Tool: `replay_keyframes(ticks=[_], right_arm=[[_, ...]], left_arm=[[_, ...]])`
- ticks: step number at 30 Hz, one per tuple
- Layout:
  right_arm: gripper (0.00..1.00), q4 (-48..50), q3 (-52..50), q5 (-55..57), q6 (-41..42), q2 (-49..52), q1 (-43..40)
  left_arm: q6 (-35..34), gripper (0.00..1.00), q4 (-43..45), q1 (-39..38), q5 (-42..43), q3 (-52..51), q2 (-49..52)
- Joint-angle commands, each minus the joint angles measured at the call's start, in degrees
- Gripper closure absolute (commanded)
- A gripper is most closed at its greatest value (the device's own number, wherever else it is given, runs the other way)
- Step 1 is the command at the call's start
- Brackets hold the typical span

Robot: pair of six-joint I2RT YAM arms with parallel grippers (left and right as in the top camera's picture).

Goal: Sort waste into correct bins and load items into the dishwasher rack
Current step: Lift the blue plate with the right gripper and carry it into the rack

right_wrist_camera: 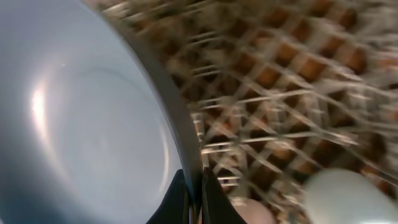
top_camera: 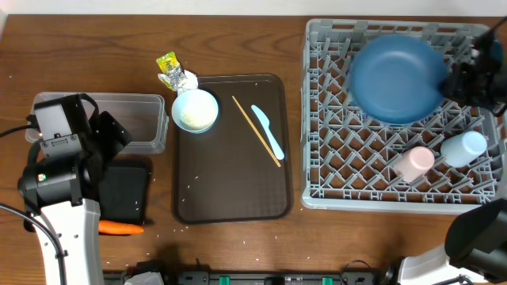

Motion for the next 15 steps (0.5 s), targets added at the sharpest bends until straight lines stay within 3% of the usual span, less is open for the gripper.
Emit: replay_keyframes(ticks=[1, 15], right_arm=[[0.99, 0.39, 1.03, 11.1, 6.03, -1.16, -2.71], [0.99, 7.87, 1.03, 31.12, 14.53, -1.16, -4.09]], left_arm=[[-0.28, 0.02, -0.11, 0.35, -0.11, 0.68, -0.72], [-0.28, 0.02, -0.11, 0.35, -0.11, 0.68, -0.72]])
